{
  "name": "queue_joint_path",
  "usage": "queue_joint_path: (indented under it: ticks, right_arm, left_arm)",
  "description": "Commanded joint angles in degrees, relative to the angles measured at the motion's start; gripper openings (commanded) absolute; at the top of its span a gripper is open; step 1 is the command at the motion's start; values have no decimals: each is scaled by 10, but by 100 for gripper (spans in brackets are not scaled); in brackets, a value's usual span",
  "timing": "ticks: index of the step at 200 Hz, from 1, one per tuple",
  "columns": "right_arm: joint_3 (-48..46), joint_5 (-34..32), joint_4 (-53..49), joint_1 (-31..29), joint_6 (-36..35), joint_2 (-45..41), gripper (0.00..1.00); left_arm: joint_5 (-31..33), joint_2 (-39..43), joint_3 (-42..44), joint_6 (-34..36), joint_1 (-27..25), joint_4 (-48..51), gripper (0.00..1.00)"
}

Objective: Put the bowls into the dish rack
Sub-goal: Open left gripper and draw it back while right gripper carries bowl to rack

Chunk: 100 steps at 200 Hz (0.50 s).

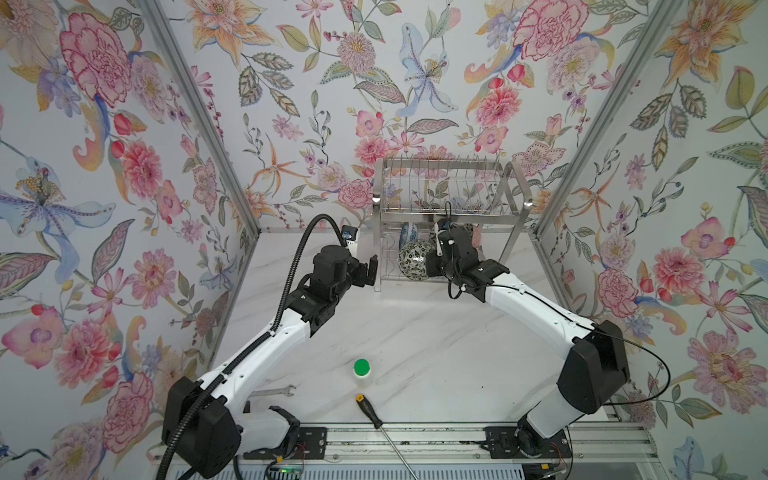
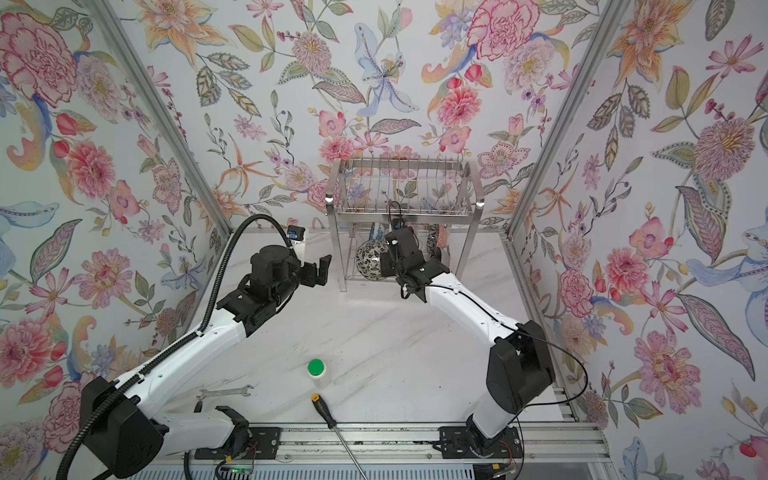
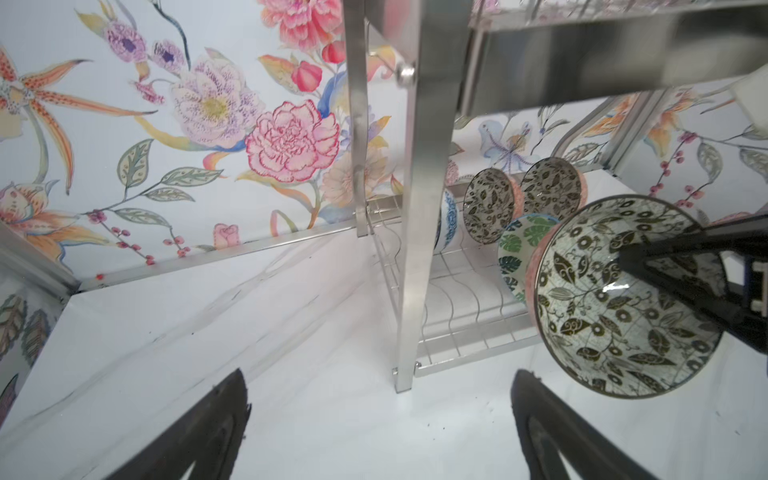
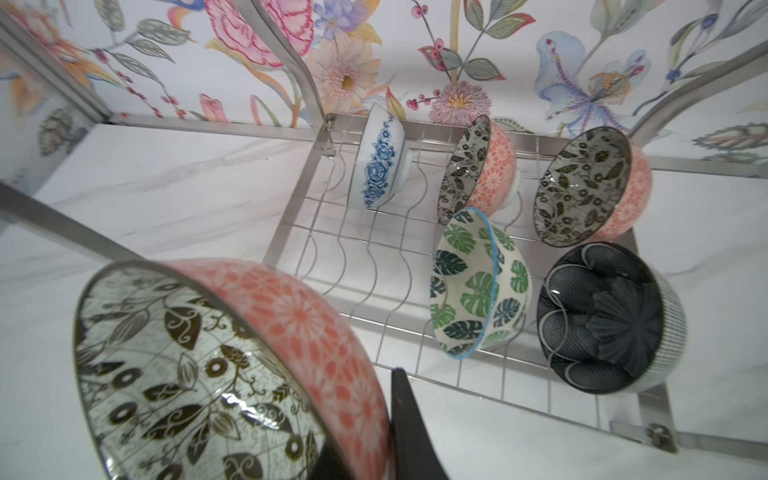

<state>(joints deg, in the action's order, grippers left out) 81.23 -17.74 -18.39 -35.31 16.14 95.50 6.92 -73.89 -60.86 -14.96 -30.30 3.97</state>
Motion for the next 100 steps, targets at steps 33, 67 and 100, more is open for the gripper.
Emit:
queue_joint_path:
  ticks: [33,67,100]
  right_arm:
    - [81,-206,-57,-26,-31,87,0]
    - [118,-271,-57,-42,-63,130,0]
    - [160,-311,-57,-51,-99,174,0]
  left_arm:
    - [6,23,25,0,13,37,99]
    - [-3,23,31,1,26,37,99]
    - [-11,20,35,3,35,41,99]
